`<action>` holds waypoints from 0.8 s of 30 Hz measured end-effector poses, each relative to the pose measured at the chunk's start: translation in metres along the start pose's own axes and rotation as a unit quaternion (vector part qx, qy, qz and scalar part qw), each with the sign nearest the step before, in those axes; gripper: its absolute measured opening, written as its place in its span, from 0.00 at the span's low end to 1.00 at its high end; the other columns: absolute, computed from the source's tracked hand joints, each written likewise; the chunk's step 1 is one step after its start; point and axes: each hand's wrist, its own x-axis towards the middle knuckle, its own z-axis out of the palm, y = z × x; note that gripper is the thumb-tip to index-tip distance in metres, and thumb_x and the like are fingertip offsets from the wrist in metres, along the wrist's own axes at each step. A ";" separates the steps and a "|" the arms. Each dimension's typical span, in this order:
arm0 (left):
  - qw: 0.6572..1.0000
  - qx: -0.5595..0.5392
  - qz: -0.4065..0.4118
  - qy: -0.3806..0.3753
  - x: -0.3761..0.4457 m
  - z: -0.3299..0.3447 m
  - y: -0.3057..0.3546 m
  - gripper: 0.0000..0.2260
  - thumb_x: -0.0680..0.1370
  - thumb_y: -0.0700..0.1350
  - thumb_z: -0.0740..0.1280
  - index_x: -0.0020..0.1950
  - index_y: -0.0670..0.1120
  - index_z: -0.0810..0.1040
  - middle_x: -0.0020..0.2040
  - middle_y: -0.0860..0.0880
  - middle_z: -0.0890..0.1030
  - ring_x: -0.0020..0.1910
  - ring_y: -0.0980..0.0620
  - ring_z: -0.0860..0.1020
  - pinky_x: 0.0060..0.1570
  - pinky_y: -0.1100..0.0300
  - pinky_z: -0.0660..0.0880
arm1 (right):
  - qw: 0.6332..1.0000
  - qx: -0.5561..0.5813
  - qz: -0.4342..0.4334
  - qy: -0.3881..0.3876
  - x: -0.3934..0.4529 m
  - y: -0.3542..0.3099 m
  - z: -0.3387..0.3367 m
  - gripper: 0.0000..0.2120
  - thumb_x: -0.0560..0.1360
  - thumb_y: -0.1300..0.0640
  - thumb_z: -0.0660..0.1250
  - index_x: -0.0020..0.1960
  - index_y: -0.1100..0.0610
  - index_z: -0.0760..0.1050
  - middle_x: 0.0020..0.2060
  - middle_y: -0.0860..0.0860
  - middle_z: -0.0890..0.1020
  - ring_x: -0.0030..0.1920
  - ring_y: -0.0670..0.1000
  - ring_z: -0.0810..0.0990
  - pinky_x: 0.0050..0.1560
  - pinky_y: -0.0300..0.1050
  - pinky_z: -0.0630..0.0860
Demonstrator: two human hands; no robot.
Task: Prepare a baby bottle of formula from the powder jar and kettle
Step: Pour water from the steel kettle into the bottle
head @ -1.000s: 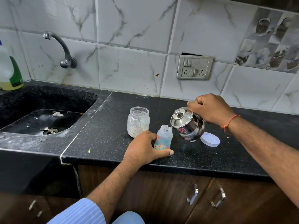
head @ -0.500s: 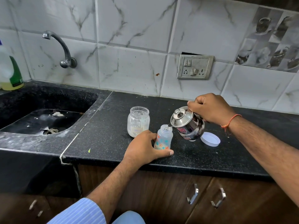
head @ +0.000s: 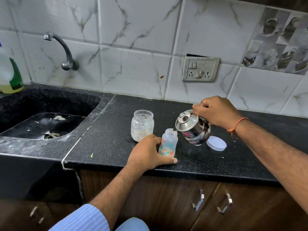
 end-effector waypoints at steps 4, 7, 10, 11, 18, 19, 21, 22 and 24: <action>1.000 0.006 0.003 0.000 0.000 0.001 0.000 0.32 0.63 0.72 0.82 0.61 0.57 0.84 0.54 0.59 0.79 0.53 0.59 0.80 0.58 0.54 0.81 | 1.000 -0.001 -0.002 0.001 0.000 0.001 0.000 0.23 0.80 0.46 0.69 0.31 0.58 0.77 0.27 0.52 0.79 0.30 0.50 0.73 0.34 0.43 0.69; 1.000 0.004 -0.001 0.005 0.001 0.002 -0.002 0.32 0.63 0.73 0.82 0.60 0.56 0.85 0.54 0.59 0.79 0.53 0.59 0.80 0.59 0.53 0.81 | 1.000 -0.007 -0.002 0.003 0.000 0.001 0.000 0.23 0.80 0.46 0.69 0.30 0.58 0.75 0.27 0.52 0.79 0.30 0.50 0.72 0.34 0.43 0.68; 1.000 0.006 -0.002 0.006 0.001 0.003 -0.002 0.33 0.62 0.74 0.81 0.60 0.57 0.85 0.54 0.59 0.79 0.53 0.59 0.80 0.58 0.52 0.82 | 1.000 -0.010 -0.001 0.004 0.000 0.001 0.000 0.23 0.79 0.46 0.69 0.30 0.58 0.75 0.26 0.52 0.78 0.30 0.50 0.72 0.34 0.43 0.68; 1.000 0.005 -0.001 0.007 0.001 0.003 -0.003 0.33 0.62 0.74 0.81 0.59 0.57 0.85 0.54 0.59 0.79 0.53 0.60 0.80 0.58 0.52 0.82 | 1.000 -0.010 0.000 0.004 0.000 0.001 0.000 0.23 0.79 0.46 0.69 0.30 0.58 0.75 0.26 0.52 0.78 0.29 0.49 0.72 0.33 0.43 0.68; 1.000 0.008 0.002 0.004 0.000 0.001 -0.001 0.32 0.63 0.74 0.81 0.60 0.58 0.85 0.55 0.60 0.79 0.53 0.60 0.80 0.59 0.54 0.81 | 1.000 -0.010 -0.002 0.004 -0.001 0.000 -0.001 0.24 0.79 0.45 0.69 0.29 0.57 0.75 0.26 0.51 0.78 0.30 0.49 0.72 0.33 0.44 0.68; 1.000 0.008 0.003 0.005 0.000 0.001 -0.001 0.32 0.64 0.73 0.81 0.61 0.58 0.85 0.55 0.60 0.79 0.53 0.60 0.80 0.59 0.54 0.81 | 1.000 -0.011 -0.003 0.004 -0.001 0.000 -0.001 0.24 0.79 0.45 0.69 0.29 0.57 0.75 0.26 0.51 0.78 0.30 0.49 0.72 0.33 0.44 0.68; 1.000 0.006 0.004 0.005 0.000 0.001 0.000 0.32 0.64 0.73 0.82 0.61 0.57 0.85 0.55 0.59 0.79 0.54 0.59 0.80 0.59 0.55 0.81 | 1.000 -0.013 -0.005 0.003 -0.001 0.000 -0.002 0.24 0.79 0.46 0.69 0.29 0.57 0.75 0.26 0.52 0.78 0.30 0.50 0.72 0.33 0.44 0.67; 1.000 0.005 0.003 0.005 0.000 0.001 0.000 0.32 0.64 0.73 0.82 0.61 0.57 0.85 0.56 0.59 0.79 0.54 0.59 0.80 0.59 0.54 0.81 | 1.000 -0.013 -0.007 0.002 -0.001 0.000 -0.002 0.24 0.80 0.46 0.69 0.29 0.57 0.75 0.26 0.52 0.78 0.30 0.50 0.72 0.33 0.44 0.67; 1.000 0.005 0.002 0.006 0.000 0.000 0.000 0.33 0.64 0.73 0.82 0.62 0.57 0.85 0.56 0.60 0.79 0.55 0.59 0.80 0.60 0.54 0.81 | 1.000 -0.015 -0.010 0.001 -0.001 -0.001 -0.002 0.23 0.80 0.46 0.69 0.30 0.57 0.75 0.27 0.52 0.79 0.31 0.50 0.73 0.33 0.43 0.67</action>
